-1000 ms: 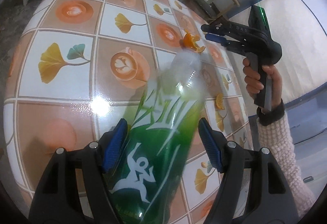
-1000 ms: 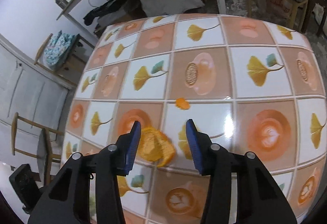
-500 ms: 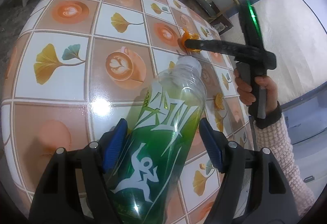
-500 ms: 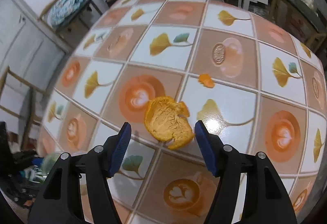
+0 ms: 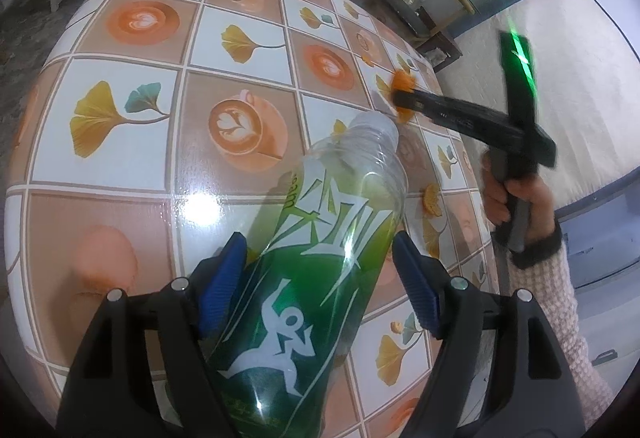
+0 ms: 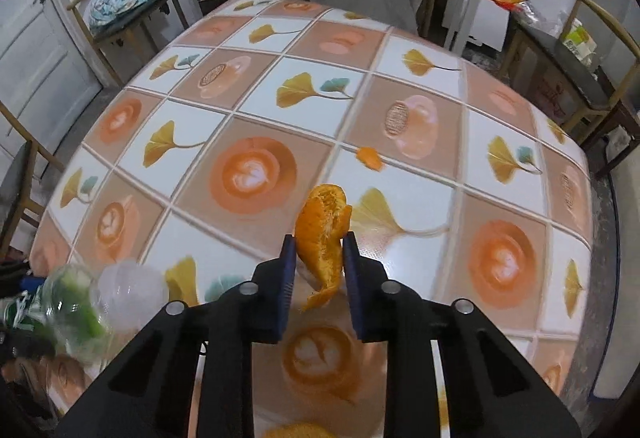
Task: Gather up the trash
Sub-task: 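Grasp the orange peel with the right tool while the left tool holds the bottle, then lift the orange peel with the right tool while the left tool holds the bottle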
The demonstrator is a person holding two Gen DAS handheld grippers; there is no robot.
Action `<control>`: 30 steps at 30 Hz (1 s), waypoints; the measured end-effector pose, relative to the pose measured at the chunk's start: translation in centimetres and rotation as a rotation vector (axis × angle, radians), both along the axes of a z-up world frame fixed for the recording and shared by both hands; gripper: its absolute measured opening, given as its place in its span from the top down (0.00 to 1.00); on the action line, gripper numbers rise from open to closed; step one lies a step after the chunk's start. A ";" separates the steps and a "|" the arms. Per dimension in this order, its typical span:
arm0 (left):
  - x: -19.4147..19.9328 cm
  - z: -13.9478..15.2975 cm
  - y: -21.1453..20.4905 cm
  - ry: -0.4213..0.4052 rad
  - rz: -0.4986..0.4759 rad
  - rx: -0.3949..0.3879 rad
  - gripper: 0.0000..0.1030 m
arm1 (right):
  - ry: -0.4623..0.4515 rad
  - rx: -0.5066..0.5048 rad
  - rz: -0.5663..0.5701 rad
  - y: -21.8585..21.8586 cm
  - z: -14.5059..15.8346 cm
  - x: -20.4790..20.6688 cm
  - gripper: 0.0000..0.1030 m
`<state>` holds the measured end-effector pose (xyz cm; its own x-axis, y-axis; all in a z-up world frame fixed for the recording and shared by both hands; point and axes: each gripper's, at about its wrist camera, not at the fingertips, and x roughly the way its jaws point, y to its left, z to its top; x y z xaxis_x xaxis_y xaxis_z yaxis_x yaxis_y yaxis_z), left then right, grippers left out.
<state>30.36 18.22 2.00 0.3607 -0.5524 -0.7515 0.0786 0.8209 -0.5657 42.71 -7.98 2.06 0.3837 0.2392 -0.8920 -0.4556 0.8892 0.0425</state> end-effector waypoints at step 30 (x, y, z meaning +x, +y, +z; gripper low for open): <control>-0.8 -0.1 0.2 -0.004 0.021 -0.006 0.29 | 0.241 0.318 -0.157 -9.4 -1.2 -7.2 0.41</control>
